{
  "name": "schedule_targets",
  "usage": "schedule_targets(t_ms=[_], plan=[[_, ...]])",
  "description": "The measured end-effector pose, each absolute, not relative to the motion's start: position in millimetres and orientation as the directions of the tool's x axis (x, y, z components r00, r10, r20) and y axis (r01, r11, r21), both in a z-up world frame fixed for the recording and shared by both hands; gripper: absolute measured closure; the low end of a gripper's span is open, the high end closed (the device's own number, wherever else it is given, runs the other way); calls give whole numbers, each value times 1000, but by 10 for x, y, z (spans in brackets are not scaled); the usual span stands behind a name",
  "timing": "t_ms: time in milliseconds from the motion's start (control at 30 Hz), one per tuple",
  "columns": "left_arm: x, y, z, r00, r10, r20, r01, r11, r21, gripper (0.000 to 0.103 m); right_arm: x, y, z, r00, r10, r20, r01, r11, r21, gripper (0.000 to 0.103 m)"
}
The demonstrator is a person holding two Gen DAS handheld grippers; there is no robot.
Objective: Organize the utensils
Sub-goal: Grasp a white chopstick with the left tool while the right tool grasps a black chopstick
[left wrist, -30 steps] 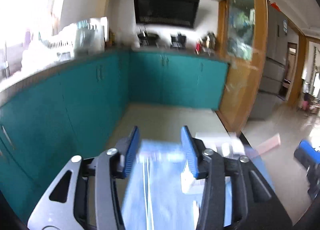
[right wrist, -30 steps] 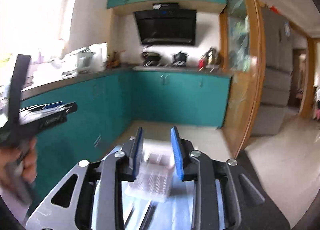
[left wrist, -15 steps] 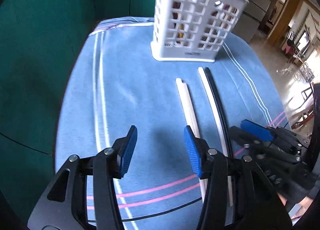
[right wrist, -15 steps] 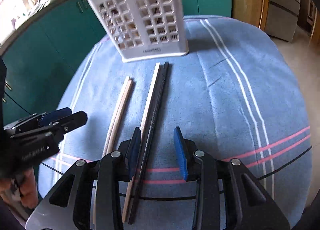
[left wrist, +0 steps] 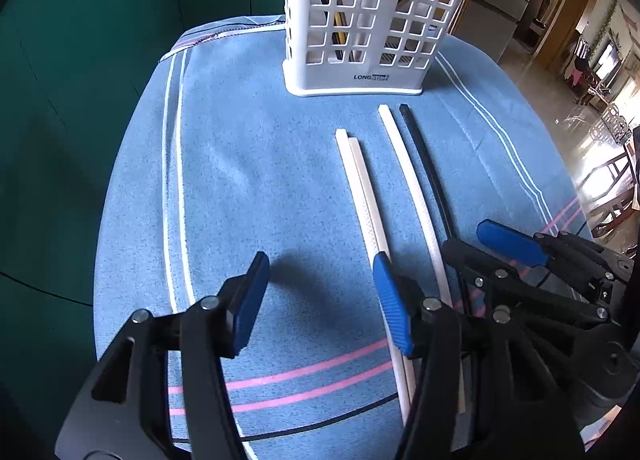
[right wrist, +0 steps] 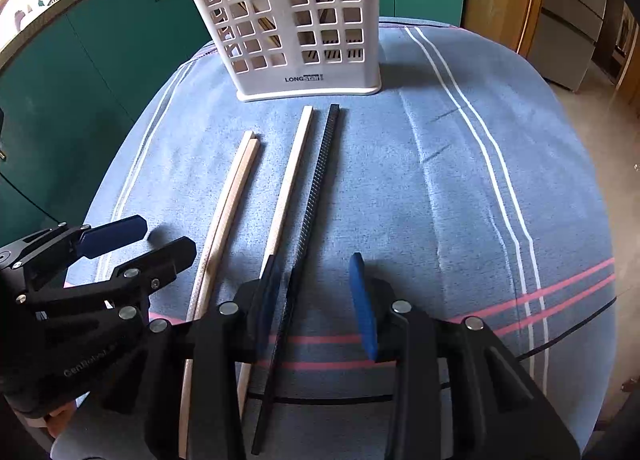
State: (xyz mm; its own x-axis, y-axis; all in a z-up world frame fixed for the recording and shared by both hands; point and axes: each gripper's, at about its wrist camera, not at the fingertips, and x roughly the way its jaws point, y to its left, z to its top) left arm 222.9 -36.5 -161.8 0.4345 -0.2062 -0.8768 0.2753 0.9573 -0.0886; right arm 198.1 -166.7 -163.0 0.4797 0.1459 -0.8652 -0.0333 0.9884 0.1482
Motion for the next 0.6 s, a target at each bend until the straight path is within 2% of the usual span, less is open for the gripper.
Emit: schedule_targets(t_ms=[333, 433, 533, 600], plan=[[2215, -372, -1652, 435, -194, -879, 284, 956, -70, 45, 1829, -2000, -1608, 481, 94, -872, 82, 985, 151, 63], [2214, -367, -1648, 438, -190, -879, 278, 958, -69, 45, 1781, -2037, -1597, 482, 95, -871, 89, 984, 157, 62], [2190, -381, -1606, 427, -235, -873, 296, 949, -111, 45, 1751, -2054, -1572, 490, 103, -866, 90, 982, 168, 62], [2177, -435, -1612, 427, -221, -877, 306, 948, -90, 45, 1742, -2029, -1556, 494, 103, -864, 88, 982, 168, 62]])
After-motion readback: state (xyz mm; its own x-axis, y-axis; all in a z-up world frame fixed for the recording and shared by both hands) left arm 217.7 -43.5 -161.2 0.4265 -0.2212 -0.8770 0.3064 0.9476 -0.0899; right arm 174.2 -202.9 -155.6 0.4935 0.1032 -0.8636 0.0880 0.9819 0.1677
